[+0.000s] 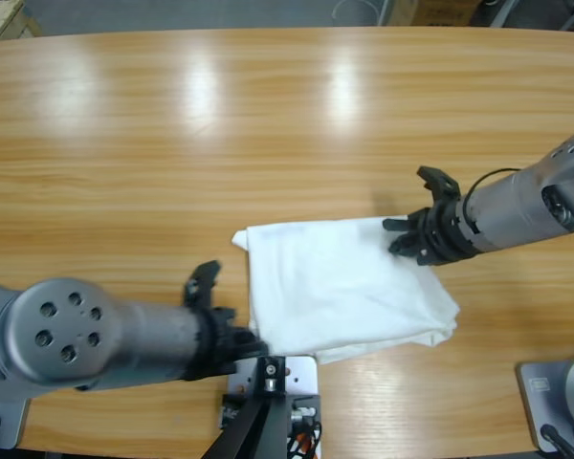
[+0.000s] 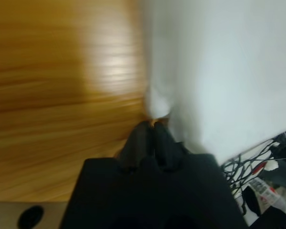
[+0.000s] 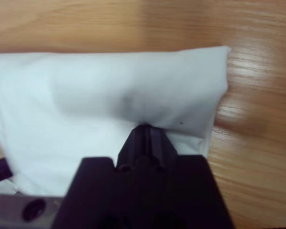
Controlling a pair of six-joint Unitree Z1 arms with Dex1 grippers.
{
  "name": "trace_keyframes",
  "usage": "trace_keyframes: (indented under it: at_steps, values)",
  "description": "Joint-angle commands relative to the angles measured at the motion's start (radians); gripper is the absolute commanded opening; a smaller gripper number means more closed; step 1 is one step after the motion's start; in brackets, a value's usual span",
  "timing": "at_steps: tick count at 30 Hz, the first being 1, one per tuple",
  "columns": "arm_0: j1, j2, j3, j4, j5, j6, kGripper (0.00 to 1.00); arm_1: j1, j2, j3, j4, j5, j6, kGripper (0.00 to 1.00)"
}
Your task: Fold clothes
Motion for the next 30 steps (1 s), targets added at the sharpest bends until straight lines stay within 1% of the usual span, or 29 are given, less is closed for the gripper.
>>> trace_keyframes:
  at_steps: [1, 3, 5, 6, 7, 8, 9, 10, 11, 12, 13, 14, 15, 17, 19, 21, 23, 26, 28, 30]
  values:
    - [0.035, -0.073, 0.073, 0.040, 0.020, 0.008, 0.000, -0.017, 0.037, 0.068, 0.005, 0.007, 0.000, 0.000]
    - [0.036, -0.129, 0.075, 0.040, 0.045, 0.011, 0.000, -0.017, 0.023, 0.065, 0.003, 0.007, -0.001, 0.000]
    - [0.056, -0.196, 0.075, 0.045, 0.067, 0.020, 0.000, -0.017, -0.017, 0.063, 0.004, 0.002, -0.001, 0.000]
    - [0.078, -0.222, 0.074, 0.047, 0.069, 0.038, 0.000, -0.015, -0.051, 0.060, 0.006, -0.003, -0.002, 0.108]
    - [0.101, -0.238, 0.063, 0.045, 0.067, 0.076, 0.000, -0.008, -0.096, 0.057, 0.007, -0.016, -0.017, 0.764]
    - [0.138, -0.253, 0.033, 0.050, 0.051, 0.158, 0.000, 0.002, -0.160, 0.050, 0.021, -0.037, -0.026, 1.000]
    - [0.165, -0.257, -0.005, 0.068, 0.030, 0.239, 0.000, 0.005, -0.210, 0.034, 0.061, -0.043, -0.026, 1.000]
    - [0.182, -0.253, -0.050, 0.096, 0.022, 0.331, 0.355, 0.005, -0.257, 0.011, 0.109, -0.043, -0.026, 1.000]
    - [0.196, -0.246, -0.096, 0.132, 0.012, 0.403, 0.894, 0.008, -0.302, -0.026, 0.167, -0.043, -0.026, 1.000]
    - [0.210, -0.237, -0.137, 0.162, -0.006, 0.450, 0.982, 0.010, -0.342, -0.067, 0.228, -0.044, -0.024, 1.000]
    - [0.221, -0.226, -0.181, 0.200, -0.022, 0.482, 0.991, 0.013, -0.377, -0.109, 0.291, -0.052, -0.017, 1.000]
    - [0.227, -0.210, -0.246, 0.274, -0.024, 0.506, 0.991, 0.016, -0.406, -0.145, 0.352, -0.070, -0.003, 1.000]
    - [0.227, -0.185, -0.331, 0.380, -0.021, 0.518, 0.991, 0.018, -0.428, -0.170, 0.406, -0.098, 0.015, 1.000]
    - [0.226, -0.110, -0.501, 0.538, -0.010, 0.517, 0.994, 0.018, -0.445, -0.186, 0.480, -0.148, 0.042, 1.000]
    - [0.214, -0.001, -0.669, 0.673, 0.000, 0.483, 1.000, 0.018, -0.442, -0.185, 0.513, -0.181, 0.056, 1.000]
    - [0.197, 0.115, -0.843, 0.787, 0.001, 0.448, 1.000, 0.018, -0.448, -0.185, 0.519, -0.185, 0.068, 1.000]
    - [0.173, 0.245, -1.051, 0.959, 0.002, 0.427, 1.000, 0.019, -0.449, -0.185, 0.541, -0.192, 0.075, 1.000]
    - [0.130, 0.407, -1.299, 1.129, -0.020, 0.352, 1.000, 0.018, -0.464, -0.179, 0.563, -0.189, 0.093, 1.000]
    - [0.109, 0.478, -1.404, 1.182, -0.038, 0.302, 1.000, 0.018, -0.478, -0.169, 0.569, -0.181, 0.096, 1.000]
    - [0.098, 0.517, -1.434, 1.209, -0.042, 0.240, 1.000, 0.018, -0.496, -0.141, 0.575, -0.174, 0.095, 1.000]
